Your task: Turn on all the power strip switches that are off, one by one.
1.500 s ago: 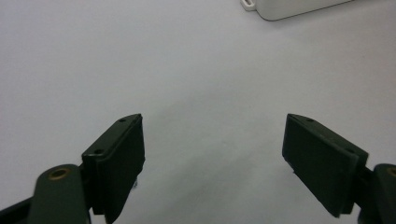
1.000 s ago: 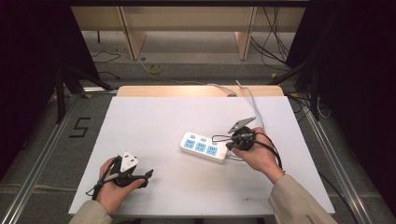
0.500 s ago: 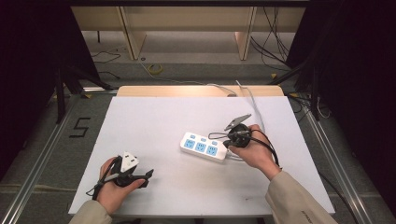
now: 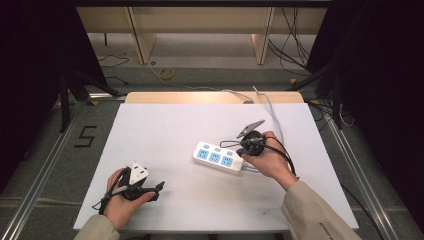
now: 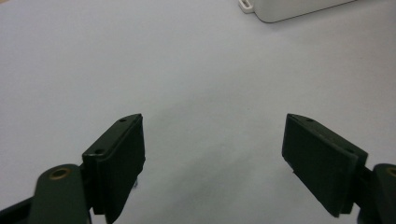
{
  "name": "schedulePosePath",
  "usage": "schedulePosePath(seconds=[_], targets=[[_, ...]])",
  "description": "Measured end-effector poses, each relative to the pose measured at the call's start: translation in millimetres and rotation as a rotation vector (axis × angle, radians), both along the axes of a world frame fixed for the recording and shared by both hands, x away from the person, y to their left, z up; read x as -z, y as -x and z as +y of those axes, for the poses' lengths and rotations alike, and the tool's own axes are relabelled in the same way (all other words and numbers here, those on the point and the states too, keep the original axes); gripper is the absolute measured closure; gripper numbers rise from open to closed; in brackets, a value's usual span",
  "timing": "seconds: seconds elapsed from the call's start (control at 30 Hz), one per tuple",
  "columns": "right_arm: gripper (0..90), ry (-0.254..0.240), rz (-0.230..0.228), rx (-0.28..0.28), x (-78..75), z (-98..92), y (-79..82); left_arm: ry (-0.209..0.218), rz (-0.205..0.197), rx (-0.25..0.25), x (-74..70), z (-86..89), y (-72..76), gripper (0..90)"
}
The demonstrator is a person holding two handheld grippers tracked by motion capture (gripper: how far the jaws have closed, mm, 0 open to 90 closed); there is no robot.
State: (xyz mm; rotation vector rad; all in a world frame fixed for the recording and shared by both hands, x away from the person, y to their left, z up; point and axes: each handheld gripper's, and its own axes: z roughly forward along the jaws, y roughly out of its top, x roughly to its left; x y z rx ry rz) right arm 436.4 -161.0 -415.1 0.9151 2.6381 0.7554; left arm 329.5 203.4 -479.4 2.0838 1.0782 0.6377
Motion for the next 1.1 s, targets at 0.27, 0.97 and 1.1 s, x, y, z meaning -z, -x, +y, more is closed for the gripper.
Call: schedulePosePath(seconds=[0.27, 0.97, 1.1], targets=[[90.0, 0.009, 0.003, -0.003, -3.1, 5.1, -5.0, -0.002, -0.001, 0.002, -0.4, 0.3, 0.0, 21.2], [90.0, 0.038, 0.019, -0.008, -0.7, 21.1, -17.7, 0.001, -0.006, 0.005, -0.9, 0.0, 0.1, 21.3], [90.0, 0.044, 0.021, -0.011, 1.4, 22.9, -20.0, -0.003, -0.004, 0.005, -0.9, -0.2, 0.1, 21.3]])
